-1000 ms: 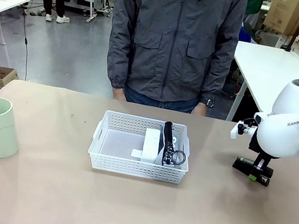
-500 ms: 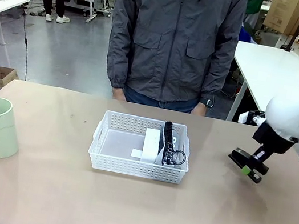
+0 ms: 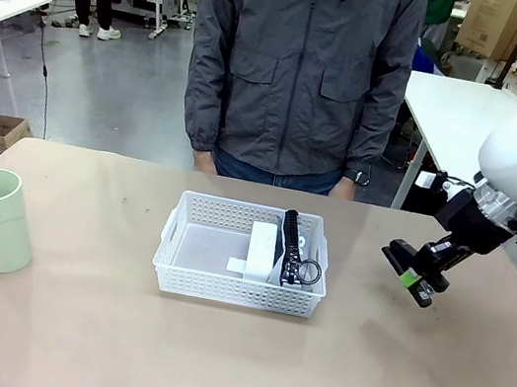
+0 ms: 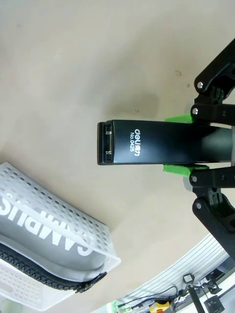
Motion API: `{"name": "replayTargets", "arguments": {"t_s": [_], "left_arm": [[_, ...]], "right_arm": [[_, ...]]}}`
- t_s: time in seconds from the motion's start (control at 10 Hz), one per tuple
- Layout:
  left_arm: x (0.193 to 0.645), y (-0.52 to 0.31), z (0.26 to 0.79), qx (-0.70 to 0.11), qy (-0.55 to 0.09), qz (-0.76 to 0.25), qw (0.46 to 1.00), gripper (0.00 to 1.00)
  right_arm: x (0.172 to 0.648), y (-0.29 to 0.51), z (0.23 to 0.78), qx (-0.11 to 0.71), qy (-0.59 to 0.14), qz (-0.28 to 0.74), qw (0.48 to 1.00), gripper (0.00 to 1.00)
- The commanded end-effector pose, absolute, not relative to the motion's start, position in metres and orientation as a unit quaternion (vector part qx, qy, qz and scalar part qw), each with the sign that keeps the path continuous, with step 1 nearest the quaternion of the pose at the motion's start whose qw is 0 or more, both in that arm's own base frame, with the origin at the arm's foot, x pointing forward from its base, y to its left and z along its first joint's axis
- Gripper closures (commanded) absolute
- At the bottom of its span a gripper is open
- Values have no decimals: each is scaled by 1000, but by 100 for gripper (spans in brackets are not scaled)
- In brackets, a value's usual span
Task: Efficiently arrange items inside the basket to fit them all.
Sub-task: Pick up the Stapler and place it inside the Organizing basket.
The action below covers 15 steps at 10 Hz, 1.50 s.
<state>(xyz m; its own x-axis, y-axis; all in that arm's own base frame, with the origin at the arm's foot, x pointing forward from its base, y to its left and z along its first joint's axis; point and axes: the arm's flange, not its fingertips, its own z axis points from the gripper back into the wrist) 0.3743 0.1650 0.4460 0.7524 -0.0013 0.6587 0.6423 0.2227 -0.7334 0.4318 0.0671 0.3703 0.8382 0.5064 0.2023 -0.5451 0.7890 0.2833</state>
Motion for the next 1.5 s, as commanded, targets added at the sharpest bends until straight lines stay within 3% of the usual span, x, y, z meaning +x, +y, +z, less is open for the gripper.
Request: {"name": "replayTargets", "arguments": {"t_s": [0.0, 0.2, 0.3, 0.6, 1.0, 1.4], "left_arm": [[372, 166, 448, -585, -277, -226, 728, 0], [372, 166, 448, -585, -277, -226, 728, 0], [372, 166, 448, -585, -277, -226, 728, 0], [372, 166, 448, -585, -277, -226, 728, 0], [372, 166, 448, -585, -277, -226, 728, 0], [372, 166, 448, -585, -277, -226, 728, 0]], "right_arm": [[434, 66, 369, 166, -58, 279, 944, 100], [434, 66, 369, 166, -58, 279, 944, 100], [432, 67, 368, 167, -55, 279, 944, 63], [423, 112, 400, 115, -114, 345, 924, 63], [421, 232, 453, 40, -146, 490, 858, 63], [428, 366, 454, -2, -153, 592, 792, 63]]}}
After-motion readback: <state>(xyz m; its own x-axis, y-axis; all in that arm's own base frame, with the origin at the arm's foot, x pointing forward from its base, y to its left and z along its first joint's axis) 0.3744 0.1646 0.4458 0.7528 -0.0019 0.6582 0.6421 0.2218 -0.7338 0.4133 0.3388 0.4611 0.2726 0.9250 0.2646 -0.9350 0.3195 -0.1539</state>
